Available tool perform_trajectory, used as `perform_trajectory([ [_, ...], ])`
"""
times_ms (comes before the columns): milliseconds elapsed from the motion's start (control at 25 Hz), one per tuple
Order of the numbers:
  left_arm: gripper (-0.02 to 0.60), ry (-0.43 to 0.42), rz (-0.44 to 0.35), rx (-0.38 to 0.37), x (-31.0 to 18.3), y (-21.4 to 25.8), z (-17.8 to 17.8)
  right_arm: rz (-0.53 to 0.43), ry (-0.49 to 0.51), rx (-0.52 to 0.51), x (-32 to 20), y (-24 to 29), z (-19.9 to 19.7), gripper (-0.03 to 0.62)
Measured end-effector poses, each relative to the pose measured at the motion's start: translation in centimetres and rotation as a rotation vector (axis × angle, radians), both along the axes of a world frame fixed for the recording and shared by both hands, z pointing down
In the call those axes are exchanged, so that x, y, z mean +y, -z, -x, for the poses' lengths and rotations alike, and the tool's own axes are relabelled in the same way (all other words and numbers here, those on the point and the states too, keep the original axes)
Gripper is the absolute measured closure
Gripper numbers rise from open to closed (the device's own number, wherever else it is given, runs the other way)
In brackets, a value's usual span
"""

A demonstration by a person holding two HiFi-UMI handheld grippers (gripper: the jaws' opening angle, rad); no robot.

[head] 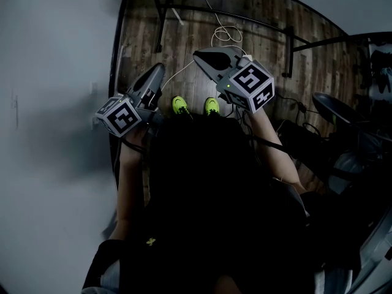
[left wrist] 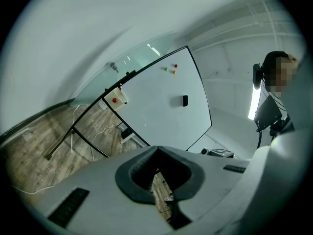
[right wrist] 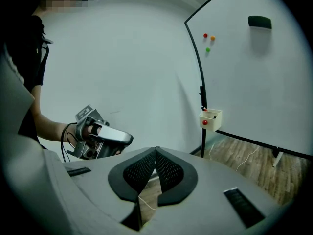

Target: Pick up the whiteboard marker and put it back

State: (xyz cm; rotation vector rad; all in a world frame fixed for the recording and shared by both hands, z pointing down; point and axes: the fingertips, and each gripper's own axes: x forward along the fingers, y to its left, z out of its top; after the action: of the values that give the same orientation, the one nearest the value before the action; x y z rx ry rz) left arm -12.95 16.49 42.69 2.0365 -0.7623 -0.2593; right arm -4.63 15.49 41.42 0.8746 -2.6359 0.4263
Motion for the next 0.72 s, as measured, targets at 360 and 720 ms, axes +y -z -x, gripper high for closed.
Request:
perform_trajectory([
  [360, 0.549, -0.031, -0.030, -0.030, -0.1, 1.1, -3.6, -0.027, -0.008, -0.033, 0.1, 0.9, -2.9, 0.593],
  [720, 0.549, -0.042, -0.043, -0.022, 0.5, -1.0, 0.6, -0.044, -0.007, -0.015, 0.6, -0.9, 1.5, 0.594],
])
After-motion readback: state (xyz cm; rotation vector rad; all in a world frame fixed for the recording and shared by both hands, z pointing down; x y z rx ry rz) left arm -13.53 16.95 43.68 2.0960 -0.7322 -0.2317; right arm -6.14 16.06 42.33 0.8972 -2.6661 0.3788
